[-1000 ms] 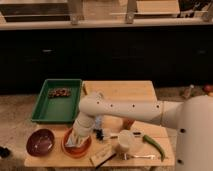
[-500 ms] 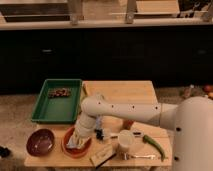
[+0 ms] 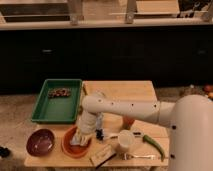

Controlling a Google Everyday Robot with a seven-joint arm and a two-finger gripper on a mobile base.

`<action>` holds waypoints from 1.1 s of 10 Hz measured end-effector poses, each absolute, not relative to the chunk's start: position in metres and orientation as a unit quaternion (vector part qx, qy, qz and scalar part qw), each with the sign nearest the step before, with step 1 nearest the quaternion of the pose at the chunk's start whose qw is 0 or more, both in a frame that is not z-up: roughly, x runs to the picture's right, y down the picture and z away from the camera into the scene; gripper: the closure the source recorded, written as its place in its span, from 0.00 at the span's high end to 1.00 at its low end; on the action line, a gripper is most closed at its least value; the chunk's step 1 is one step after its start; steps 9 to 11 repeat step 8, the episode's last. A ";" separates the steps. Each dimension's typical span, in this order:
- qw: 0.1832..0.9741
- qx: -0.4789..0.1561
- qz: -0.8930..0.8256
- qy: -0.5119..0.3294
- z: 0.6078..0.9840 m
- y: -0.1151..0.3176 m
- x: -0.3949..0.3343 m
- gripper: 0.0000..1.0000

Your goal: Wipe red bowl with towel

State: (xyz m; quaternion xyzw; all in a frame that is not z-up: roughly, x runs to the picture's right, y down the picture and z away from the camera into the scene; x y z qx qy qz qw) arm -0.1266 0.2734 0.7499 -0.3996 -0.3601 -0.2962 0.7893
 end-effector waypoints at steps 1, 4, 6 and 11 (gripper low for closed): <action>0.789 -0.401 -0.299 -0.356 0.755 0.269 -0.128 0.01; 0.779 -0.397 -0.318 -0.367 0.761 0.259 -0.153 0.01; 0.765 -0.392 -0.328 -0.391 0.751 0.263 -0.166 0.01; 0.755 -0.390 -0.331 -0.410 0.736 0.272 -0.169 0.01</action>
